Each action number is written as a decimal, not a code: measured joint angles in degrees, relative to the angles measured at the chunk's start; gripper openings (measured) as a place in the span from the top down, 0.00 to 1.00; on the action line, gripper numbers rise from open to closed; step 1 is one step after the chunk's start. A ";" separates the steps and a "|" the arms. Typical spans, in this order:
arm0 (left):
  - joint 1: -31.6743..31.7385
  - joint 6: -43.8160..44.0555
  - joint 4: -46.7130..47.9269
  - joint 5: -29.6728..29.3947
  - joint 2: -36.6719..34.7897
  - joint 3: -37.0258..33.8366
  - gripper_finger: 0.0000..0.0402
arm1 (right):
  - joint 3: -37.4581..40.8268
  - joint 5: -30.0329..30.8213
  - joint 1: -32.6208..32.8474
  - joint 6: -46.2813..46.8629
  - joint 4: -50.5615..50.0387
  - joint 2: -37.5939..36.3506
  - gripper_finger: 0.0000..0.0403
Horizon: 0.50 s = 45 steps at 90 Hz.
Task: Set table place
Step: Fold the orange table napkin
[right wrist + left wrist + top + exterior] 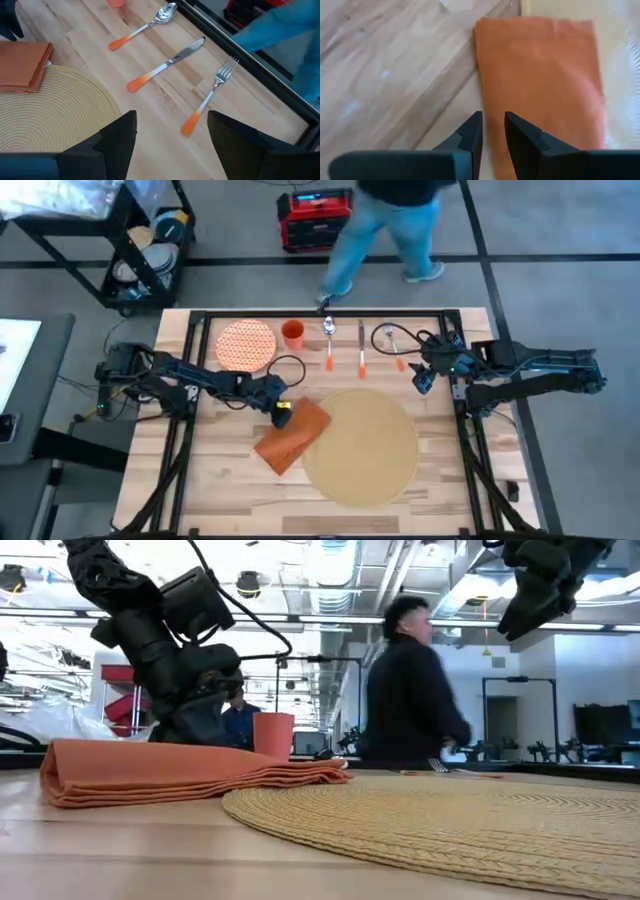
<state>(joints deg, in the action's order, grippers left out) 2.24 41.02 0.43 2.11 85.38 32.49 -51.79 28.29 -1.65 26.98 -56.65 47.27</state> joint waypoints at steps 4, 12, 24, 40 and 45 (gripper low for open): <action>0.00 0.04 -0.06 0.00 0.00 0.00 0.84 | 0.00 0.00 0.00 0.00 0.14 -0.01 0.42; 0.00 0.04 -0.74 0.00 0.00 0.00 0.84 | 0.00 0.00 0.00 0.01 0.19 -0.01 0.42; -0.20 0.16 -1.46 0.00 0.00 0.00 0.84 | 0.00 0.00 0.00 0.02 0.20 0.00 0.42; -2.32 -1.18 -0.90 0.07 3.32 1.38 0.84 | 0.00 0.00 0.00 0.02 0.18 0.00 0.42; -2.75 -1.76 -1.06 0.84 5.78 3.28 0.84 | 0.00 0.00 0.00 0.04 0.19 -0.02 0.42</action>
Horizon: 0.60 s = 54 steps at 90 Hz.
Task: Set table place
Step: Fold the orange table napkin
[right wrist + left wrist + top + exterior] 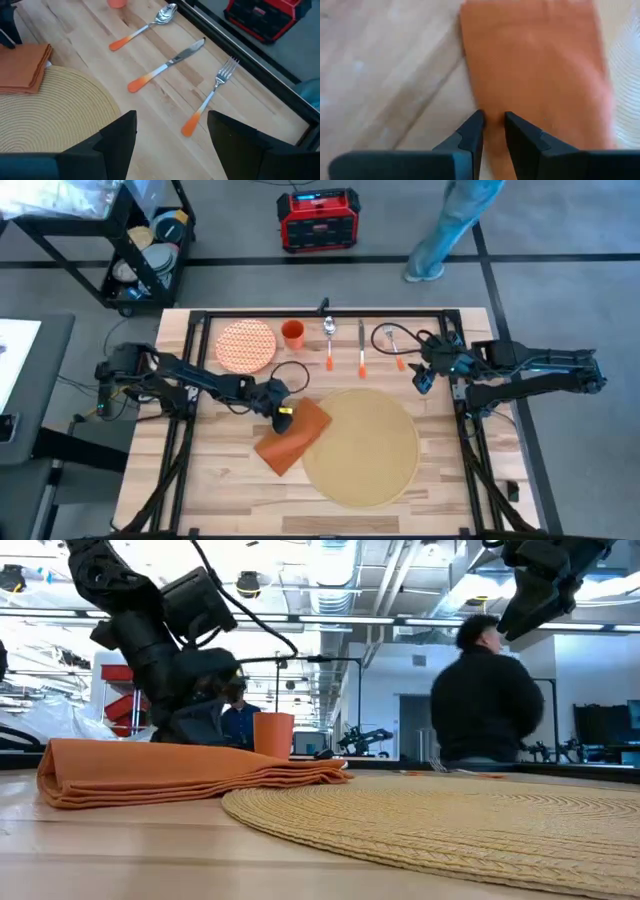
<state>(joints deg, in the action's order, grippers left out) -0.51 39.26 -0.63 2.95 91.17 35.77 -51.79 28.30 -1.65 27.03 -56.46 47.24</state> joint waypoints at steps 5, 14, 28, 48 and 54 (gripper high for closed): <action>-0.30 -1.20 1.05 0.11 2.62 2.27 0.84 | 0.00 0.00 0.00 0.06 0.10 0.02 0.42; -0.25 -1.88 6.25 0.67 6.55 7.29 0.84 | 0.00 0.02 0.00 0.12 0.36 0.01 0.42; -0.19 -4.74 15.68 1.06 10.88 13.72 0.86 | 0.00 0.02 0.00 0.11 0.35 0.00 0.42; -0.59 -1.17 19.91 -0.24 11.08 14.82 0.98 | 0.00 0.02 0.00 2.27 0.32 0.02 0.42; -0.62 1.41 21.63 -0.79 10.47 14.82 0.99 | 0.00 0.02 0.00 3.00 0.32 0.02 0.42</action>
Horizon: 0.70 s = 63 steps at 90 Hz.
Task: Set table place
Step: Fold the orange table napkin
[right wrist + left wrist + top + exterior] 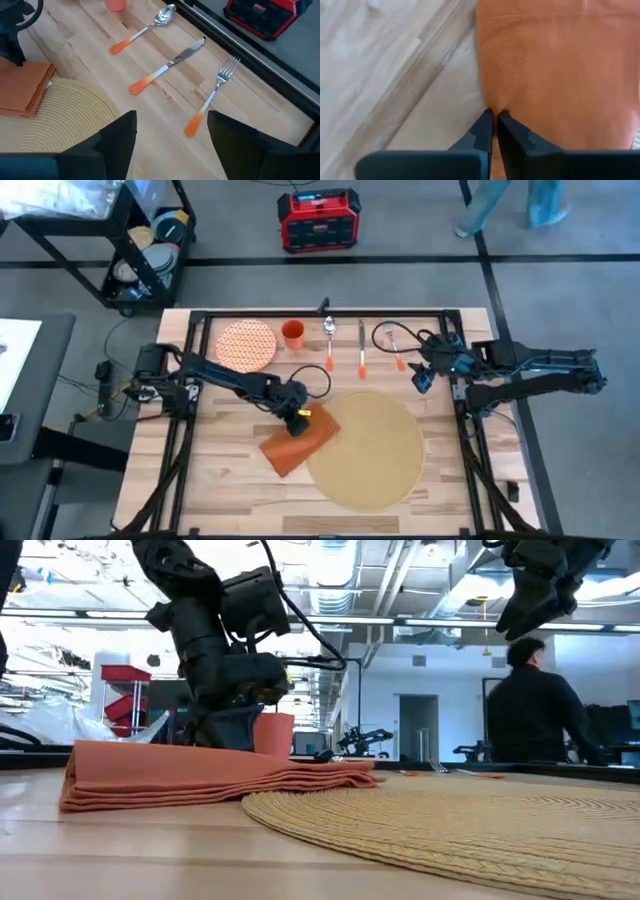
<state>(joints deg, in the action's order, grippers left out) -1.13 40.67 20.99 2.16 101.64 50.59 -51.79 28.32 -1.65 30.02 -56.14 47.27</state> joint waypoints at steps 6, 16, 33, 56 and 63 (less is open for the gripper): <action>-0.08 3.38 3.22 -0.73 -0.84 -0.02 0.99 | 0.00 0.00 0.04 0.04 0.02 -0.02 0.42; -0.80 6.48 7.93 -1.36 -2.17 -0.11 1.00 | 0.00 0.00 0.11 0.04 0.01 -0.01 0.42; -4.35 14.13 17.72 -3.31 -2.87 0.00 1.00 | 0.00 0.00 0.11 0.16 0.00 0.00 0.42; -9.98 25.05 22.50 -5.09 -5.22 -0.55 1.00 | 0.00 0.00 0.11 1.51 -0.02 0.00 0.42; -10.98 27.75 25.06 -4.71 -7.01 -0.71 1.00 | 0.00 0.00 0.11 1.51 0.00 -0.02 0.42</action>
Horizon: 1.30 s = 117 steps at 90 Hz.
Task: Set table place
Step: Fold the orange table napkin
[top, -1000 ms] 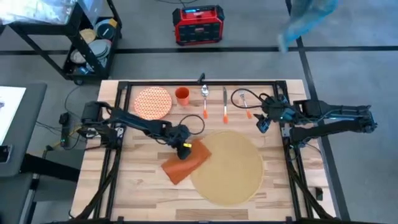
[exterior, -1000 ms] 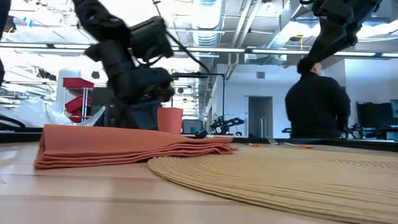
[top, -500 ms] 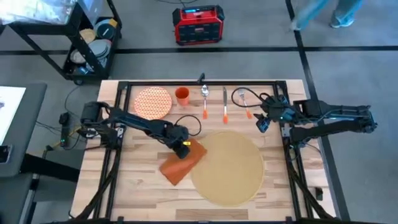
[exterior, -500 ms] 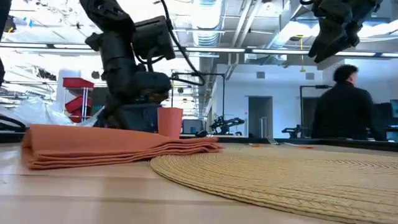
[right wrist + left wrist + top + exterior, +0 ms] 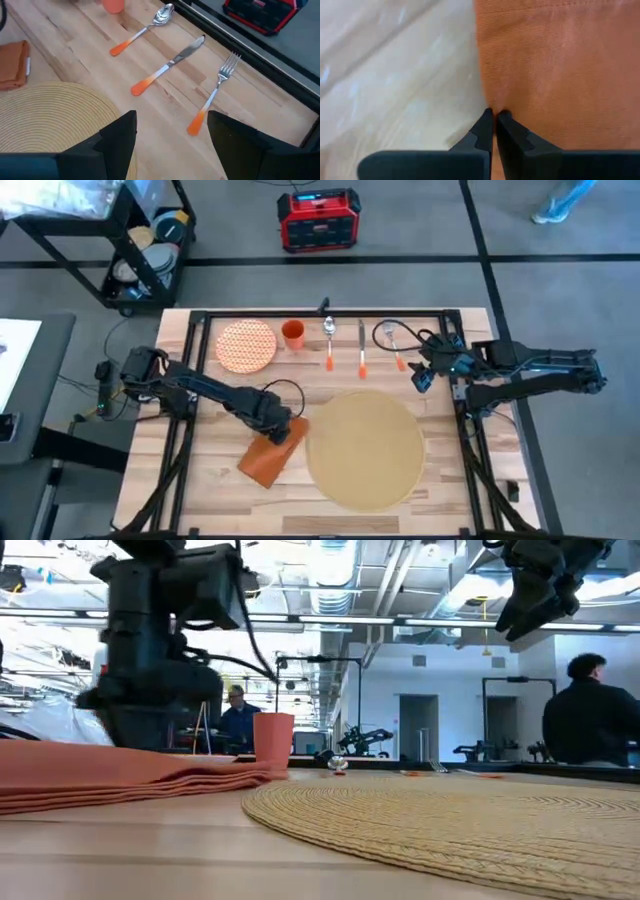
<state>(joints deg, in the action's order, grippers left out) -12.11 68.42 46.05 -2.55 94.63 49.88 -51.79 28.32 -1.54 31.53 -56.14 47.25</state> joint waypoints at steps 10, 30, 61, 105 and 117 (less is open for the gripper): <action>-1.21 6.15 1.23 -0.32 -3.27 -1.83 1.00 | 0.00 0.00 0.00 0.00 0.00 0.02 0.42; -3.21 17.09 -7.99 -1.04 -10.75 -7.03 1.00 | 0.00 0.00 0.00 0.00 -0.02 0.02 0.42; -2.31 22.40 -3.38 -11.66 -21.20 -7.24 1.00 | 0.00 0.00 0.00 -0.03 -0.02 0.02 0.42; -5.41 23.03 -4.03 -7.75 -27.67 -3.24 1.00 | 0.00 0.00 0.00 0.00 -0.02 0.02 0.42; -7.81 28.73 -2.04 -7.98 -30.74 -1.62 1.00 | 0.00 0.00 0.00 0.00 -0.06 0.02 0.42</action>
<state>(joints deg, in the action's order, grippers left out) -19.93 97.15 44.01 -10.53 63.89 48.26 -51.79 28.32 -1.54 31.53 -56.21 47.27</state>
